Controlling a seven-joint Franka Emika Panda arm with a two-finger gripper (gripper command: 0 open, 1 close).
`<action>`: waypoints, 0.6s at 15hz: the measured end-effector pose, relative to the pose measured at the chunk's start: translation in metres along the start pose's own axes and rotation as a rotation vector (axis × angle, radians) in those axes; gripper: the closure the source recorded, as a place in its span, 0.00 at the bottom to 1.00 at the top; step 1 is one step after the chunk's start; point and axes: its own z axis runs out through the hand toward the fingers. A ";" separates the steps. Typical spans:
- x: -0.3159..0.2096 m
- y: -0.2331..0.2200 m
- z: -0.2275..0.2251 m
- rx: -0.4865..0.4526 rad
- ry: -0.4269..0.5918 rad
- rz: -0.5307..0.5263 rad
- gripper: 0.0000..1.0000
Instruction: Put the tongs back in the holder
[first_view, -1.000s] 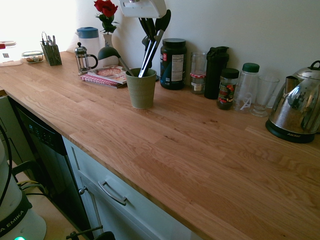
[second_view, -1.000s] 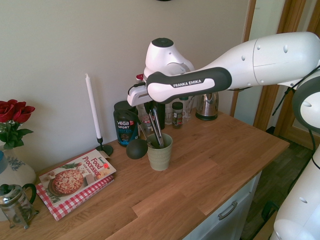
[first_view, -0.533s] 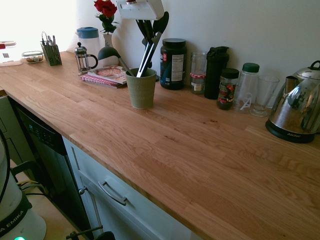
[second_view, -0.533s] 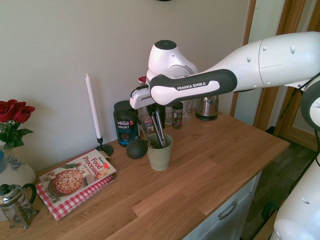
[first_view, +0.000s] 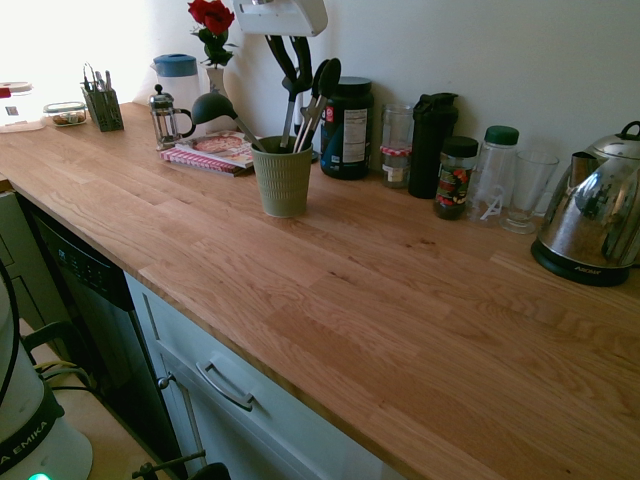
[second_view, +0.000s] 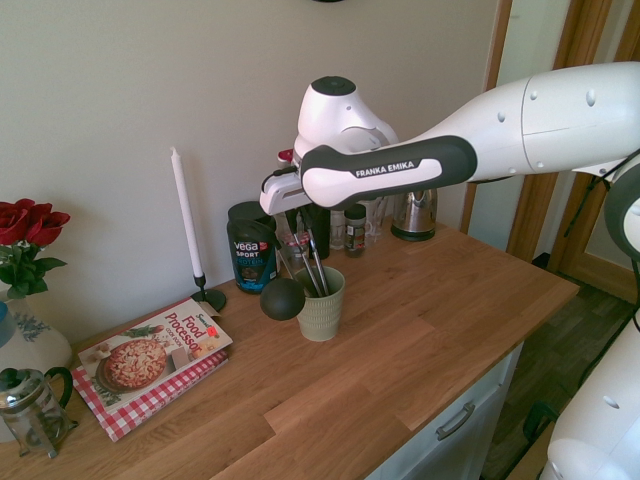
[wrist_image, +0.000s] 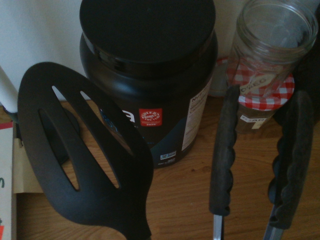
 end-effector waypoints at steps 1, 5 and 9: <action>0.001 0.007 -0.005 -0.036 -0.018 0.005 0.00; 0.003 0.071 -0.047 -0.227 -0.241 -0.078 0.00; -0.013 0.134 -0.053 -0.300 -0.331 -0.193 0.00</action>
